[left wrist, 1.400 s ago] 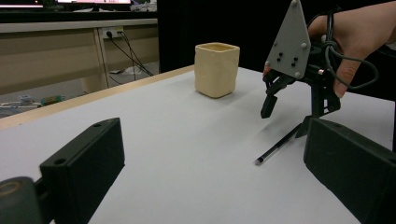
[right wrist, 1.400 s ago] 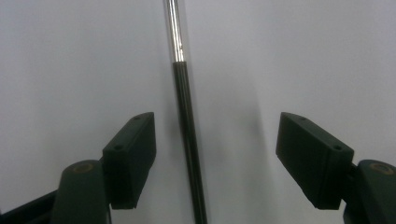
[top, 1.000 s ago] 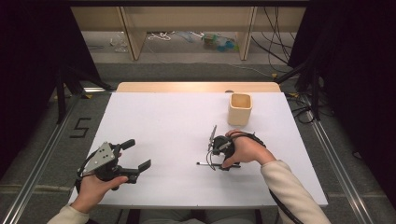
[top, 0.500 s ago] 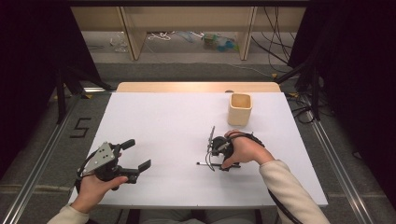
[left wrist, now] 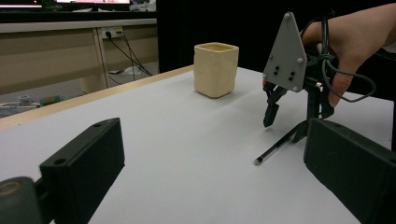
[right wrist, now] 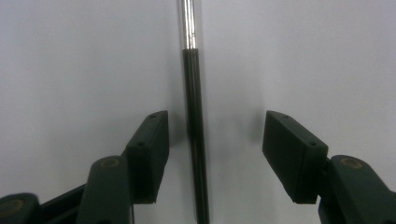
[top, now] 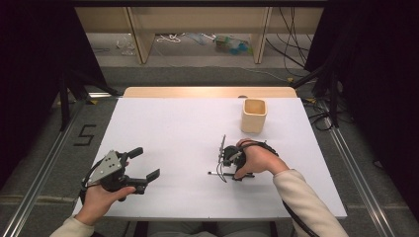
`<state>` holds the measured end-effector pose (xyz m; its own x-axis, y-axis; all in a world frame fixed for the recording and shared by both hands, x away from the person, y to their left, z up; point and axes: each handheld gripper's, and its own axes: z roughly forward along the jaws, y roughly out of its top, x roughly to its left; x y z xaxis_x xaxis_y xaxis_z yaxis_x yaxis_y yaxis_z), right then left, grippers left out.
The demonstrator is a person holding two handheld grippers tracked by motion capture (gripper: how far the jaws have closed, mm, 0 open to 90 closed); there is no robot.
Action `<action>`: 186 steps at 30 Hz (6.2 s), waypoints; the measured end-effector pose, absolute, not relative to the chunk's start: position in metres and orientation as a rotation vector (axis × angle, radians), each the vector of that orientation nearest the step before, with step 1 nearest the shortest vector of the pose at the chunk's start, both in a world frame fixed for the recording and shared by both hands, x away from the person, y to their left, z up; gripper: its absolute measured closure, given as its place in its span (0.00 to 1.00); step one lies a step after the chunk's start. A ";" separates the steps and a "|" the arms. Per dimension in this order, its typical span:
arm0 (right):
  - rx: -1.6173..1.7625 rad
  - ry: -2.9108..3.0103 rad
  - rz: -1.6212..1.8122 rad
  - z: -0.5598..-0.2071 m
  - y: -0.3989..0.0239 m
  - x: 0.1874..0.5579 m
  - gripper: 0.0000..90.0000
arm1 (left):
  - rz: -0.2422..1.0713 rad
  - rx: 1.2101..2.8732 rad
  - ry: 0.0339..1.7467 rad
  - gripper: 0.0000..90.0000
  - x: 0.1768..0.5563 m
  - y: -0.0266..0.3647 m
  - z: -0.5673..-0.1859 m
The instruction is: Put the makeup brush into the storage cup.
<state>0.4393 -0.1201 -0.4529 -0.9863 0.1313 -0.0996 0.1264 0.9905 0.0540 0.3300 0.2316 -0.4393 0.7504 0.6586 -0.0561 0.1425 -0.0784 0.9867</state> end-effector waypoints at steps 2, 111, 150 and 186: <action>0.224 3.035 0.056 -0.453 -0.118 0.437 0.50 | 0.485 1.627 0.659 0.05 0.330 0.232 -0.439; 0.378 2.925 0.552 -0.401 -0.138 0.437 0.94 | 0.500 1.632 0.660 0.05 0.329 0.233 -0.439; 0.485 2.712 0.943 -0.401 -0.165 0.431 0.94 | 0.496 1.632 0.668 0.06 0.329 0.232 -0.439; 0.557 2.614 1.101 -0.406 -0.177 0.430 0.94 | 0.495 1.631 0.669 0.06 0.329 0.232 -0.439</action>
